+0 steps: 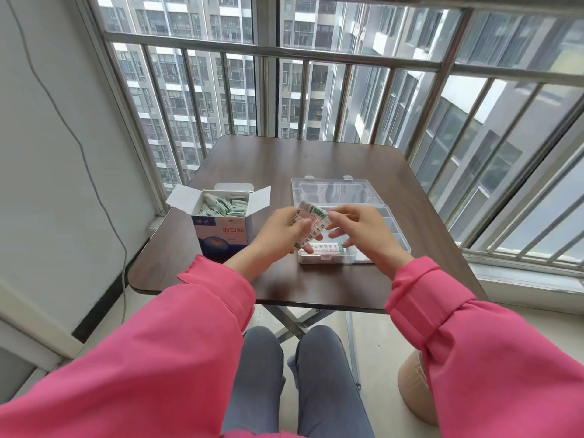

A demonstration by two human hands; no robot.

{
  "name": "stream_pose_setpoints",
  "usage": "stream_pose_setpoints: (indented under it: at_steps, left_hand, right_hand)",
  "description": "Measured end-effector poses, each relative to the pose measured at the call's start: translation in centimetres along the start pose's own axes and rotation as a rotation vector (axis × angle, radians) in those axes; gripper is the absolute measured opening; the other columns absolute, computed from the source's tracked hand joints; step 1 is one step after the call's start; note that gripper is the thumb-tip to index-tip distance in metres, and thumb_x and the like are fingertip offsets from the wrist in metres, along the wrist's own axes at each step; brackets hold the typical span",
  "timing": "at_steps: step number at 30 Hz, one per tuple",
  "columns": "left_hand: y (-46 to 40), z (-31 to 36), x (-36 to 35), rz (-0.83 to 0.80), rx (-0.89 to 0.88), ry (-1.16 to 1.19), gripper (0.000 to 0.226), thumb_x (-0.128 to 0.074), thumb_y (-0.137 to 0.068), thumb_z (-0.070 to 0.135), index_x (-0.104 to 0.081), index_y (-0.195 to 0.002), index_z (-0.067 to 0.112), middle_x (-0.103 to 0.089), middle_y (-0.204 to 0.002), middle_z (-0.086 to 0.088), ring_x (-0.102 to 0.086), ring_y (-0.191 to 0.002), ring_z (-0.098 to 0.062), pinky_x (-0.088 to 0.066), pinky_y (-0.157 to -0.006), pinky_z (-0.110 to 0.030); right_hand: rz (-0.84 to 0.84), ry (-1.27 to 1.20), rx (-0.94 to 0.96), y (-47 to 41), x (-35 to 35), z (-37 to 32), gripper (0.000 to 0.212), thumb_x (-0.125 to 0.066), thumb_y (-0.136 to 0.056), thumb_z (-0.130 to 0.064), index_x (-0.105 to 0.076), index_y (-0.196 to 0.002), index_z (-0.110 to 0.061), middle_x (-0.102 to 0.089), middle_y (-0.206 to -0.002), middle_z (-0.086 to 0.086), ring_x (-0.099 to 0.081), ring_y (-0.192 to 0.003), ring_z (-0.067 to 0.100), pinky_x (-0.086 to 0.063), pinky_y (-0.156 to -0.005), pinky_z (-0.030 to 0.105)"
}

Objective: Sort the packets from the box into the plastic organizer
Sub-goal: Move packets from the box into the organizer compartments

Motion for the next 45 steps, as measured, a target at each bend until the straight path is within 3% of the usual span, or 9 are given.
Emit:
stream_pose_setpoints:
  at_steps: [4, 15, 20, 25, 29, 32, 36, 41, 45]
  left_hand:
    - [0.5, 0.7, -0.7, -0.045, -0.010, 0.055, 0.021, -0.043, -0.099, 0.009, -0.052, -0.088, 0.024, -0.065, -0.078, 0.000, -0.064, -0.047, -0.008, -0.040, -0.038, -0.017]
    - [0.4, 0.7, 0.1, 0.000, 0.001, 0.023, 0.019, -0.051, -0.096, 0.010, -0.053, -0.084, 0.025, -0.066, -0.082, -0.004, -0.067, -0.051, -0.014, -0.047, -0.040, -0.021]
    - [0.3, 1.2, 0.4, 0.022, -0.030, -0.043, 0.014, -0.055, -0.093, 0.009, -0.056, -0.085, 0.020, -0.068, -0.080, -0.007, -0.070, -0.058, -0.023, -0.046, -0.039, -0.022]
    - [0.0, 0.8, 2.4, 0.182, -0.013, -0.132, 0.003, -0.053, -0.094, 0.009, -0.053, -0.093, 0.012, -0.064, -0.077, 0.004, -0.060, -0.049, -0.002, -0.045, -0.038, -0.017]
    - [-0.1, 0.3, 2.9, 0.228, 0.001, -0.223, 0.005, -0.044, -0.097, 0.011, -0.046, -0.093, 0.011, -0.065, -0.078, 0.004, -0.056, -0.055, -0.015, -0.041, -0.049, -0.021]
    - [0.0, 0.0, 3.0, 0.253, 0.035, -0.293, 0.009, -0.038, -0.097, 0.009, -0.047, -0.097, 0.007, -0.065, -0.086, -0.006, -0.049, -0.073, -0.021, -0.029, -0.062, -0.029]
    - [-0.1, -0.8, 3.0, 0.256, 0.102, -0.305, 0.020, -0.045, -0.097, 0.017, -0.055, -0.103, 0.001, -0.063, -0.102, -0.019, -0.056, -0.096, -0.034, -0.035, -0.071, -0.034]
    - [-0.2, -0.8, 1.7, 0.141, 0.063, -0.455, 0.018, -0.063, -0.086, 0.027, -0.064, -0.087, 0.009, -0.064, -0.085, -0.010, -0.060, -0.086, -0.028, -0.034, -0.064, -0.027]
    - [-0.3, -1.2, 1.1, 0.073, 0.094, -0.599, 0.015, -0.068, -0.080, 0.029, -0.056, -0.074, 0.022, -0.053, -0.072, 0.000, -0.056, -0.080, -0.026, -0.038, -0.066, -0.029]
  right_hand:
    - [-0.020, -0.142, 0.019, 0.3, 0.0, -0.5, 0.014, -0.066, -0.085, -0.006, -0.062, -0.074, -0.013, -0.065, -0.057, -0.005, -0.060, -0.047, 0.001, -0.038, -0.042, 0.013]
    - [-0.026, -0.353, -0.033, 0.5, 0.2, 0.1, 0.015, -0.067, -0.083, -0.004, -0.059, -0.072, -0.010, -0.067, -0.063, 0.002, -0.065, -0.051, 0.007, -0.051, -0.051, 0.014]
    - [0.005, -0.235, -0.031, 0.3, 0.3, 0.2, 0.018, -0.068, -0.083, -0.007, -0.058, -0.070, -0.015, -0.066, -0.068, 0.004, -0.062, -0.050, 0.004, -0.045, -0.048, 0.014]
    - [0.033, -0.240, -0.060, 0.1, 0.6, 1.3, 0.015, -0.059, -0.086, 0.005, -0.063, -0.096, -0.005, -0.063, -0.072, 0.007, -0.060, -0.048, 0.000, -0.046, -0.048, 0.012]
    - [0.061, -0.313, -0.100, 0.5, 0.9, 2.4, 0.026, -0.055, -0.087, 0.009, -0.063, -0.106, -0.007, -0.060, -0.071, 0.008, -0.059, -0.046, 0.001, -0.050, -0.052, 0.012]
    - [0.094, -0.260, -0.119, 0.4, 1.1, 3.0, 0.020, -0.055, -0.086, 0.009, -0.065, -0.094, -0.006, -0.059, -0.068, 0.007, -0.058, -0.045, 0.000, -0.050, -0.051, 0.012]
    - [0.141, -0.123, -0.134, -0.1, 1.5, 3.8, 0.021, -0.056, -0.084, 0.008, -0.063, -0.081, -0.011, -0.060, -0.068, 0.008, -0.060, -0.051, 0.011, -0.051, -0.056, 0.019]
    - [0.113, 0.065, -0.169, -0.4, 0.8, 4.4, 0.016, -0.059, -0.080, 0.005, -0.069, -0.087, -0.006, -0.061, -0.066, 0.007, -0.057, -0.055, 0.016, -0.054, -0.067, 0.032]
    - [0.073, 0.329, -0.077, -0.3, 0.1, 2.8, 0.015, -0.061, -0.078, -0.002, -0.071, -0.087, -0.009, -0.065, -0.075, 0.010, -0.057, -0.069, 0.018, -0.043, -0.070, 0.023]
Point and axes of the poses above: each hand's wrist, its own y-axis away from the middle knuckle, its own x-axis out of the back of the hand, z = x × y, the point moved 10 cm from there along -y, towards the middle knuckle
